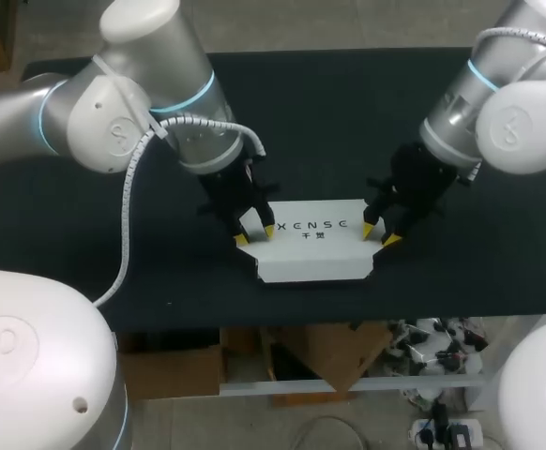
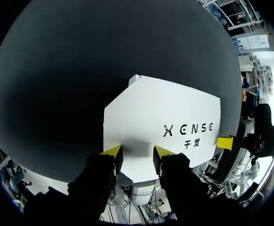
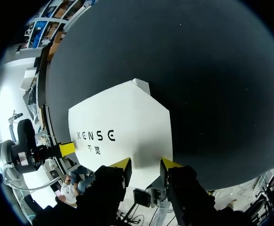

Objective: Assemble the packaging by folding the flat box into shape, placing the metal phone stand inside, and closing the box properly

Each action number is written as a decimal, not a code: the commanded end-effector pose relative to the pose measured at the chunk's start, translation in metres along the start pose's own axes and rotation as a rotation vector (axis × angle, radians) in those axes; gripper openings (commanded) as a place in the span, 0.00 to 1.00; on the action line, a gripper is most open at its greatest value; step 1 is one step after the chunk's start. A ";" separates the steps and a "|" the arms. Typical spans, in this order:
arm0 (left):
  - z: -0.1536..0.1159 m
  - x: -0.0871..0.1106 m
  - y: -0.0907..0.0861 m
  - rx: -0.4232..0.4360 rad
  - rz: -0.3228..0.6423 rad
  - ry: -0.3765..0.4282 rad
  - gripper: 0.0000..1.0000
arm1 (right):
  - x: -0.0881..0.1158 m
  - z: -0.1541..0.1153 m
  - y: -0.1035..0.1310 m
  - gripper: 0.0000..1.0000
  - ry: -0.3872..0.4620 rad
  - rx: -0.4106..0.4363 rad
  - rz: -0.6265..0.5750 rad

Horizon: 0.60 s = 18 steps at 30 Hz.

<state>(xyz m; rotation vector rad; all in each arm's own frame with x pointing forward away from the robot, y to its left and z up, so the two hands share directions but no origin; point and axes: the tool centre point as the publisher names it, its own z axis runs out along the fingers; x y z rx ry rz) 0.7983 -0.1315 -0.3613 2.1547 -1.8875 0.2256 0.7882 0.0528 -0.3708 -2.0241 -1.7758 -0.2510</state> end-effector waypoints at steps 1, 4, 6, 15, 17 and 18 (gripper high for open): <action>0.004 0.003 -0.004 -0.017 0.005 -0.009 0.43 | -0.002 0.002 -0.004 0.43 0.002 -0.024 -0.001; 0.004 0.003 -0.006 -0.024 0.010 -0.008 0.43 | -0.002 0.002 -0.004 0.43 0.007 -0.037 -0.007; 0.004 0.002 -0.006 -0.026 0.013 -0.007 0.43 | -0.002 0.001 -0.004 0.43 0.008 -0.040 -0.008; 0.004 -0.001 -0.006 -0.032 0.035 0.008 0.42 | -0.003 0.003 -0.004 0.43 0.024 -0.057 -0.010; 0.005 -0.002 -0.005 -0.029 0.040 0.011 0.42 | -0.004 0.003 -0.003 0.43 0.026 -0.059 -0.008; 0.005 -0.002 -0.004 -0.023 0.041 0.010 0.42 | -0.004 0.002 -0.003 0.43 0.027 -0.061 -0.008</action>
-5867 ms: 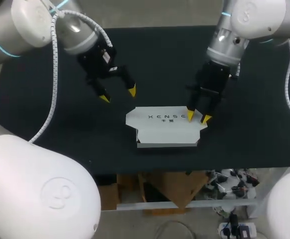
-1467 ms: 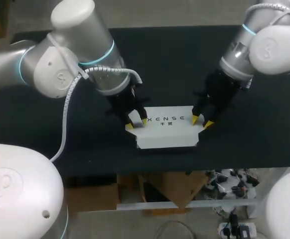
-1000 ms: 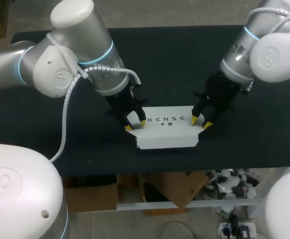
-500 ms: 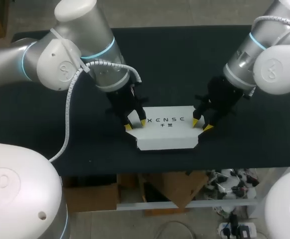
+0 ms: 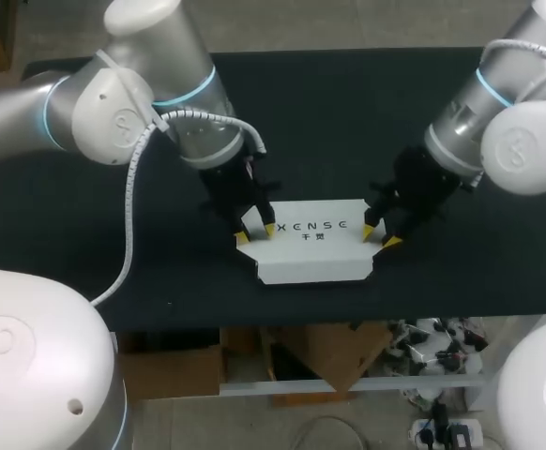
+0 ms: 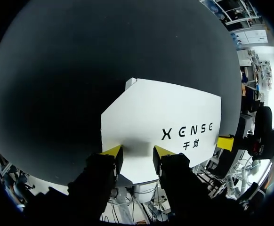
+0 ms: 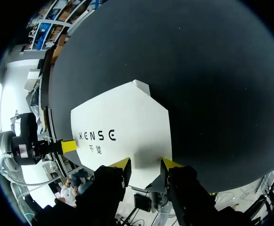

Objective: Assemble the packaging by folding the flat box into shape, placing the metal phone stand inside, and closing the box properly

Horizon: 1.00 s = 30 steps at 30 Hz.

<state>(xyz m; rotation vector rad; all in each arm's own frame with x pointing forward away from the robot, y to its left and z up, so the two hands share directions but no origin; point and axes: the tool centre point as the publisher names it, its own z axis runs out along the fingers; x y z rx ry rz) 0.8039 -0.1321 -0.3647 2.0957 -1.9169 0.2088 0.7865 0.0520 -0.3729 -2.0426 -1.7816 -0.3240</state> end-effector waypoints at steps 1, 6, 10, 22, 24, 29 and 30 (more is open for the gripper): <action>0.002 -0.002 0.002 0.012 0.003 0.004 0.42 | -0.002 0.000 -0.001 0.43 0.006 -0.011 0.000; 0.004 -0.004 0.004 0.047 0.019 0.023 0.42 | -0.003 0.001 0.000 0.43 0.012 -0.018 0.002; 0.005 -0.005 0.005 0.059 0.027 0.030 0.43 | -0.001 0.002 0.002 0.43 0.014 -0.017 -0.005; 0.006 -0.004 0.005 0.072 0.041 0.030 0.44 | 0.004 0.002 0.008 0.43 -0.012 -0.016 -0.034; 0.006 -0.004 0.004 0.070 0.042 0.032 0.44 | 0.005 0.003 0.009 0.43 -0.017 -0.017 -0.040; 0.007 -0.004 0.004 0.068 0.042 0.031 0.44 | 0.006 0.004 0.011 0.43 -0.023 -0.020 -0.047; 0.007 -0.004 0.004 0.068 0.043 0.032 0.44 | 0.006 0.004 0.011 0.43 -0.022 -0.021 -0.049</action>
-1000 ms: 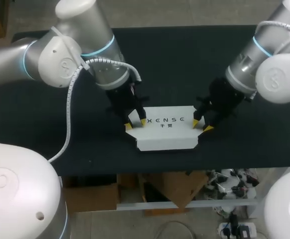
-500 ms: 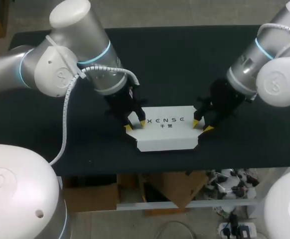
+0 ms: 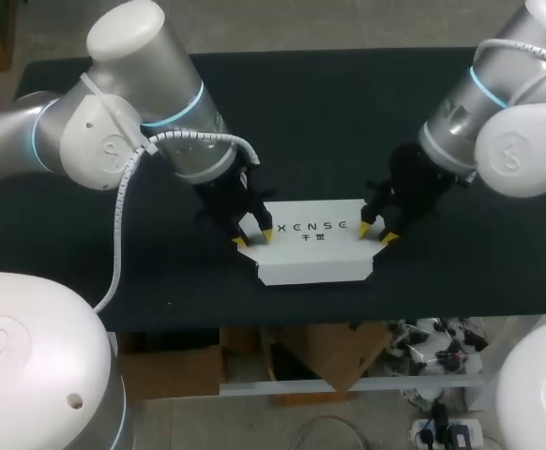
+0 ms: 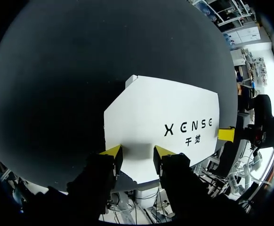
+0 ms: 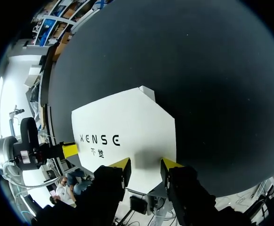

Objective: Assemble the packaging by folding the flat box into shape, placing the metal phone stand inside, and closing the box properly

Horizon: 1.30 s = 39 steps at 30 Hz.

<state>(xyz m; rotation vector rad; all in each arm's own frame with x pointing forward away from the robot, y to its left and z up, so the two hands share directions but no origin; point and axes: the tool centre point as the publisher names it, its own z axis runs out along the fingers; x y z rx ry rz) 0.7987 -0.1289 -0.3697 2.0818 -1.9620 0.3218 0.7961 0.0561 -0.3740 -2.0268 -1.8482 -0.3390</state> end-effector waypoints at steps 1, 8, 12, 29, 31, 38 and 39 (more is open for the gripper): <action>0.003 0.001 0.000 -0.001 0.002 -0.002 0.44 | 0.000 0.003 0.002 0.43 -0.002 -0.001 -0.003; 0.004 0.001 -0.001 0.003 0.001 0.002 0.45 | -0.003 0.007 0.003 0.44 0.003 -0.007 -0.009; 0.005 0.001 -0.001 0.006 -0.002 0.005 0.45 | -0.004 0.006 0.004 0.45 0.007 -0.014 -0.007; 0.005 0.001 -0.004 0.002 -0.010 0.026 0.44 | 0.000 -0.002 0.008 0.42 0.017 -0.031 -0.004; 0.005 0.001 -0.004 0.002 -0.010 0.026 0.44 | 0.000 -0.002 0.008 0.42 0.017 -0.031 -0.004; 0.005 0.001 -0.004 0.002 -0.010 0.026 0.44 | 0.000 -0.002 0.008 0.43 0.017 -0.031 -0.004; 0.005 0.001 -0.004 0.002 -0.010 0.026 0.44 | 0.000 -0.002 0.008 0.43 0.017 -0.031 -0.004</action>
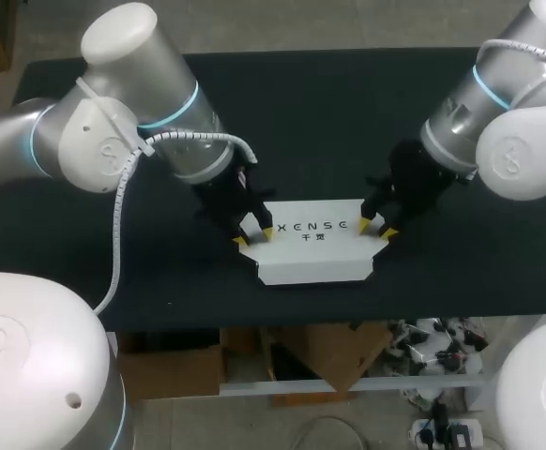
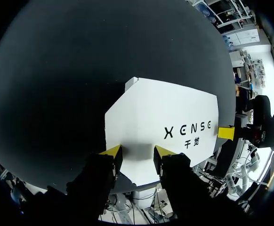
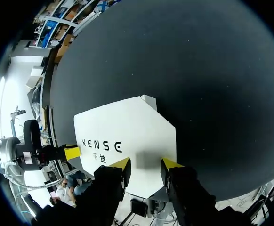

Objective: Assemble the packaging by folding the flat box into shape, placing the metal phone stand inside, and closing the box properly

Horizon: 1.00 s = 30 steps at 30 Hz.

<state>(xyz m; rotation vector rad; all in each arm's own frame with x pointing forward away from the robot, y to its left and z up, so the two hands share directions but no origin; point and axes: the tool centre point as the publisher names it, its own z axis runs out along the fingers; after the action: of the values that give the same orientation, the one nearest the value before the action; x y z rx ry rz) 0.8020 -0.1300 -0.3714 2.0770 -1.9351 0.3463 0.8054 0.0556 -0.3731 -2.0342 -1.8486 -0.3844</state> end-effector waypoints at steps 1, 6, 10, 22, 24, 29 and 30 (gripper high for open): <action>0.003 0.001 -0.001 0.001 0.000 -0.001 0.44 | -0.001 -0.001 -0.001 0.44 0.001 -0.001 0.000; 0.003 0.001 -0.001 0.001 0.000 -0.001 0.45 | -0.001 -0.001 -0.001 0.47 0.001 -0.001 0.000; 0.003 0.001 -0.001 0.001 0.000 -0.001 0.46 | -0.001 -0.001 -0.001 0.47 0.001 -0.001 0.000; 0.003 0.001 -0.001 0.001 0.000 -0.001 0.44 | -0.001 -0.001 -0.001 0.48 0.001 -0.001 0.000; 0.003 0.001 -0.001 0.001 0.000 -0.001 0.43 | -0.001 -0.001 -0.001 0.48 0.001 -0.001 0.000; 0.003 0.001 -0.001 0.001 0.000 -0.001 0.43 | -0.001 -0.001 -0.001 0.48 0.001 -0.001 0.000; 0.003 0.001 -0.001 0.001 0.000 -0.001 0.43 | -0.001 -0.001 -0.001 0.48 0.001 -0.001 0.000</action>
<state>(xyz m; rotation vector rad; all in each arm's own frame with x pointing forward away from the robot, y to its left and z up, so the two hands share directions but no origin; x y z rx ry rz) 0.8022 -0.1298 -0.3716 2.0773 -1.9351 0.3458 0.8054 0.0554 -0.3731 -2.0345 -1.8486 -0.3844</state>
